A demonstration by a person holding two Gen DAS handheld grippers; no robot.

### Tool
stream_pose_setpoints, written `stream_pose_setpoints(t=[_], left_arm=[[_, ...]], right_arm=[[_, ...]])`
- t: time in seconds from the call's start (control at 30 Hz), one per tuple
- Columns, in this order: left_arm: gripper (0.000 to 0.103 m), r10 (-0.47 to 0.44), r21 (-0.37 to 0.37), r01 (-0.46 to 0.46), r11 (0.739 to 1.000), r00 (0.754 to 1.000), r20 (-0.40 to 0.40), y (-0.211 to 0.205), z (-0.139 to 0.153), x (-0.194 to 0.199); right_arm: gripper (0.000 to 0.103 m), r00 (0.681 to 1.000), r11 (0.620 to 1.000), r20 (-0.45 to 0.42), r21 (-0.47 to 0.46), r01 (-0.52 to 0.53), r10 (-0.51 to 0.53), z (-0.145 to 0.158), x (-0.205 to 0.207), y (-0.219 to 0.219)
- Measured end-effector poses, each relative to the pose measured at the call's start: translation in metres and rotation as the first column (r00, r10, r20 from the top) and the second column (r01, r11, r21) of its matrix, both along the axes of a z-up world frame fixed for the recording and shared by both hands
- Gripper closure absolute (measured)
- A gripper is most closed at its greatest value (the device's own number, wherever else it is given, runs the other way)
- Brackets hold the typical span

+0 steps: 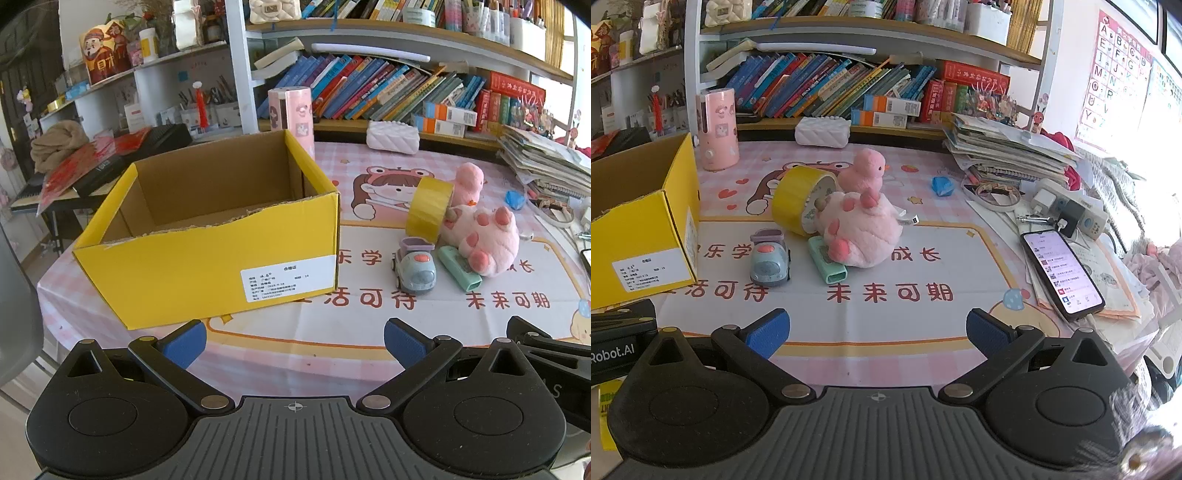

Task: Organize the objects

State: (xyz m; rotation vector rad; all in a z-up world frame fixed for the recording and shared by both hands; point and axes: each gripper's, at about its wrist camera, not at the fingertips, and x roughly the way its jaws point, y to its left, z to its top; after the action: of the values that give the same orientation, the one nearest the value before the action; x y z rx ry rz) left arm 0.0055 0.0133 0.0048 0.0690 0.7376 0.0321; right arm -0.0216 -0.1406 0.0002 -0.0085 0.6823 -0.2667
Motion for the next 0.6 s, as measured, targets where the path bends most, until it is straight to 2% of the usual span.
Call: stream_pose_setpoints(t=[0.6], left_arm=[[0.0,0.006,-0.018,-0.006,1.0,1.0,0.01,0.0088,0.0022,0.0005]], right_arm=[[0.0,1.0,1.0,0.011,-0.013,-0.006,0.007,0.0061,0.0019,0.0067]])
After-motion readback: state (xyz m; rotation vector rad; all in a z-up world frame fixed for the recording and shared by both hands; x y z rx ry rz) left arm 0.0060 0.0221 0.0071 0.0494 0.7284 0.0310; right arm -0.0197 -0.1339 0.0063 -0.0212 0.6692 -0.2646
